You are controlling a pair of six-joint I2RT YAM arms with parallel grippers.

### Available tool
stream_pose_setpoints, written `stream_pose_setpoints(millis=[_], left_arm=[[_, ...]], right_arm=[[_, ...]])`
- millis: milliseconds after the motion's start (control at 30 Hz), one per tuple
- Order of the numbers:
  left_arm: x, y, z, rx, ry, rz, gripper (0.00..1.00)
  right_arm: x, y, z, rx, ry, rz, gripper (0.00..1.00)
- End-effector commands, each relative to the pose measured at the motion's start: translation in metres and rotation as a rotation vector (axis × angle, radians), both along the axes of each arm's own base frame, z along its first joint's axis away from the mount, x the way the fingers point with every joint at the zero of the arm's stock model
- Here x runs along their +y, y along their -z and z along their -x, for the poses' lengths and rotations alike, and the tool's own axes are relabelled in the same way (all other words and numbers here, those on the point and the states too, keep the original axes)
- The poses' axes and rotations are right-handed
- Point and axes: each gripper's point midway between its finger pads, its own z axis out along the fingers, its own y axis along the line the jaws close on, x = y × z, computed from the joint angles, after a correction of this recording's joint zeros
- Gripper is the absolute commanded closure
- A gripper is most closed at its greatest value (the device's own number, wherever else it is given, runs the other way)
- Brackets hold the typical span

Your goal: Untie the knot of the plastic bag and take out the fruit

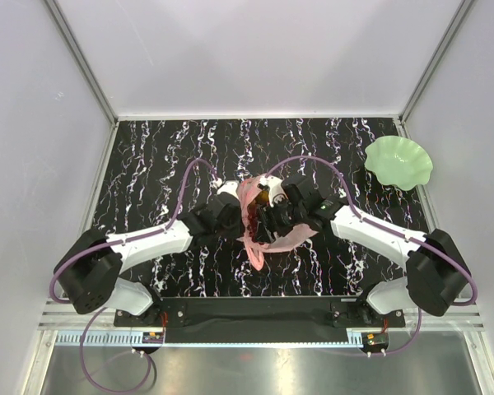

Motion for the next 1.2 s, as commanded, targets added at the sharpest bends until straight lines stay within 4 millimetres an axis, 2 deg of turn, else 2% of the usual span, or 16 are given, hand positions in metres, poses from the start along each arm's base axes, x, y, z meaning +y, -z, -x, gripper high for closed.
stream_pose_setpoints(millis=[0, 33, 67, 200, 267, 400, 500, 600, 833, 933, 967, 1000, 1033, 1167], left_arm=[[-0.012, -0.012, -0.01, -0.048, 0.0, 0.068, 0.89], [-0.012, -0.012, -0.011, -0.048, 0.0, 0.069, 0.89], [-0.013, -0.012, -0.01, -0.046, 0.003, 0.07, 0.9], [-0.016, -0.006, -0.008, -0.026, 0.01, 0.077, 0.91], [-0.016, -0.004, -0.007, -0.023, 0.01, 0.08, 0.91], [-0.016, -0.008, -0.007, -0.027, 0.013, 0.088, 0.91], [-0.018, -0.012, -0.008, -0.036, 0.012, 0.095, 0.92], [-0.02, -0.015, -0.009, -0.037, 0.012, 0.107, 0.92], [-0.018, -0.02, -0.009, -0.047, 0.008, 0.111, 0.93], [-0.018, -0.021, -0.01, -0.049, 0.005, 0.111, 0.93], [-0.019, -0.02, -0.009, -0.047, 0.008, 0.111, 0.93], [-0.019, -0.02, -0.01, -0.048, 0.008, 0.112, 0.93], [-0.02, -0.02, -0.01, -0.048, 0.009, 0.114, 0.93], [-0.02, -0.019, -0.01, -0.043, 0.008, 0.11, 0.94]], right_arm=[[-0.001, -0.009, 0.002, -0.018, -0.02, 0.004, 0.29], [-0.006, -0.007, -0.007, -0.041, 0.03, 0.035, 0.21], [-0.007, -0.007, -0.009, -0.04, 0.044, 0.042, 0.02], [-0.003, -0.016, -0.018, -0.058, 0.096, 0.019, 0.0], [-0.009, -0.015, -0.032, -0.099, 0.182, 0.052, 0.0], [-0.021, -0.005, -0.056, -0.131, 0.312, 0.148, 0.0], [-0.024, 0.005, -0.068, -0.12, 0.382, 0.187, 0.0], [-0.017, 0.012, -0.07, -0.089, 0.384, 0.181, 0.06], [0.004, 0.024, -0.047, 0.026, 0.26, 0.122, 0.28], [0.006, 0.025, -0.038, 0.054, 0.215, 0.11, 0.63], [0.005, 0.026, -0.036, 0.06, 0.213, 0.12, 0.88], [0.004, 0.025, -0.037, 0.056, 0.215, 0.123, 0.96], [0.004, 0.024, -0.036, 0.053, 0.213, 0.123, 1.0], [0.004, 0.006, -0.035, 0.029, 0.203, 0.095, 1.0]])
